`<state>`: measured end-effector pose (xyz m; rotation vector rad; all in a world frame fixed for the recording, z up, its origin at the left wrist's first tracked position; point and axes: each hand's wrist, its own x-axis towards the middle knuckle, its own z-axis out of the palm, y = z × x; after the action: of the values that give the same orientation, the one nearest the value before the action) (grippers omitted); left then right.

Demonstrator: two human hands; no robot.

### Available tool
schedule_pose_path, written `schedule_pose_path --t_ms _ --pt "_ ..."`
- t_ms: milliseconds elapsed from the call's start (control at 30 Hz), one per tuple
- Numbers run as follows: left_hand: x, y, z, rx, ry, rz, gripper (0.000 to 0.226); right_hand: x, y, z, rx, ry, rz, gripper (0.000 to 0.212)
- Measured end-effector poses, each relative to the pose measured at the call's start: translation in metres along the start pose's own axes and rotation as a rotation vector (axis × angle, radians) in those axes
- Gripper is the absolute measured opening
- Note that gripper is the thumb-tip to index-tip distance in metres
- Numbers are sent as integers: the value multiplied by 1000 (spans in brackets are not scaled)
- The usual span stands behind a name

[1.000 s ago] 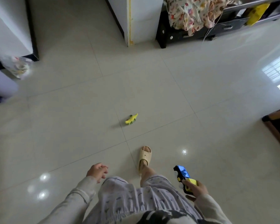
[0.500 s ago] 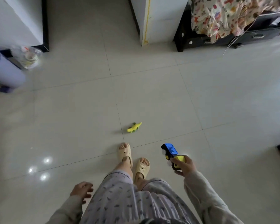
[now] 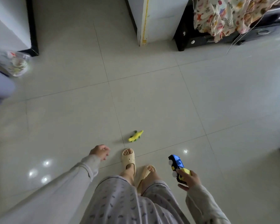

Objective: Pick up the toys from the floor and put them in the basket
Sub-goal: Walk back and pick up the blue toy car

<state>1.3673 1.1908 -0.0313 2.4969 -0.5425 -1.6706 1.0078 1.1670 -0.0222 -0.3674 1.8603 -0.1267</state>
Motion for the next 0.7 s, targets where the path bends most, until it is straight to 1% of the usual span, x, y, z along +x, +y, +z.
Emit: schedule_pose_path --t_ms 133,233,333,467,533,633,700 --pt "36 34 3 55 -35 1 11 27 -21 15 -5 -11 27 29" --pt "74 46 23 143 -43 -32 27 62 -32 31 -26 -18 44 28" --pt "125 46 57 190 -77 -47 23 125 -38 50 -15 -36 48 28" --pt "207 36 110 354 -69 -48 27 212 -41 79 -57 -54 38 25" --pt "252 35 138 380 -87 -43 28 255 -38 92 -94 -55 17 25" --pt "323 38 181 397 -118 -17 27 319 -26 110 -86 -51 -1 26" --pt "371 39 209 435 -130 10 33 357 -14 122 -62 -50 -5 26"
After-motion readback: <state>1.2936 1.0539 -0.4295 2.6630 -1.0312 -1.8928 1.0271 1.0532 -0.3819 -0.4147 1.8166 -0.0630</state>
